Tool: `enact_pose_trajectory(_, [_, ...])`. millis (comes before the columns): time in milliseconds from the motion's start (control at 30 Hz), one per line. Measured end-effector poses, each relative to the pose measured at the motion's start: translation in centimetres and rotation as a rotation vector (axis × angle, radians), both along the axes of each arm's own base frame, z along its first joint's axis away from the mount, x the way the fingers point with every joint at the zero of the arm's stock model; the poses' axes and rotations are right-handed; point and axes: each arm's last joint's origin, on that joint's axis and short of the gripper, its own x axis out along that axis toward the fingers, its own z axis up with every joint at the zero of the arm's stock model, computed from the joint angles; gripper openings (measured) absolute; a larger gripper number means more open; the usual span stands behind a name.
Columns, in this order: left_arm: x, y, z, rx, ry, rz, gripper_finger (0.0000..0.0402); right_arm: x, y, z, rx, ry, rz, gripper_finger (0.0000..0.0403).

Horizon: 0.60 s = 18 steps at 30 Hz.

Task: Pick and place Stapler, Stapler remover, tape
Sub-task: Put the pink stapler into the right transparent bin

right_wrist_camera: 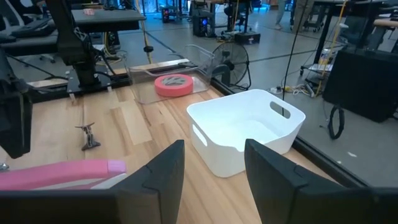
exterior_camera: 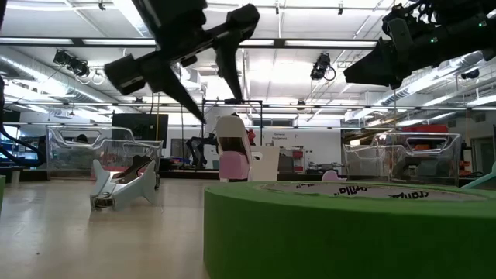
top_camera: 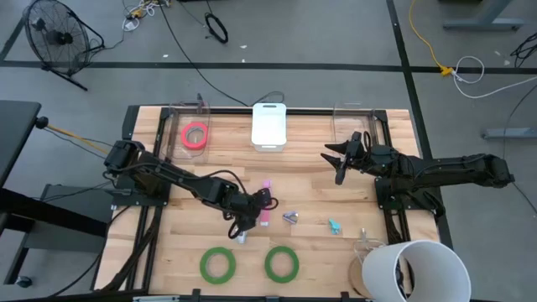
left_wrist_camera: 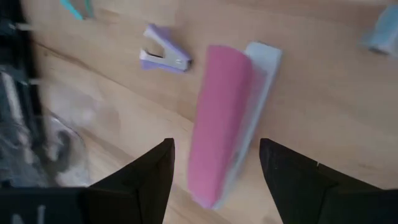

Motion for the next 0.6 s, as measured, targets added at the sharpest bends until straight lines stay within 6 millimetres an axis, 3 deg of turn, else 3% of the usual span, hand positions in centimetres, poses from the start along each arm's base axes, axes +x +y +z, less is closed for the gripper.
enact_pose_trajectory(600, [2.0, 0.8, -2.5, 0.047, 0.032, -0.209, 0.0238, 0.1, 0.0, 0.2, -0.001, -0.015, 0.003, 0.0166])
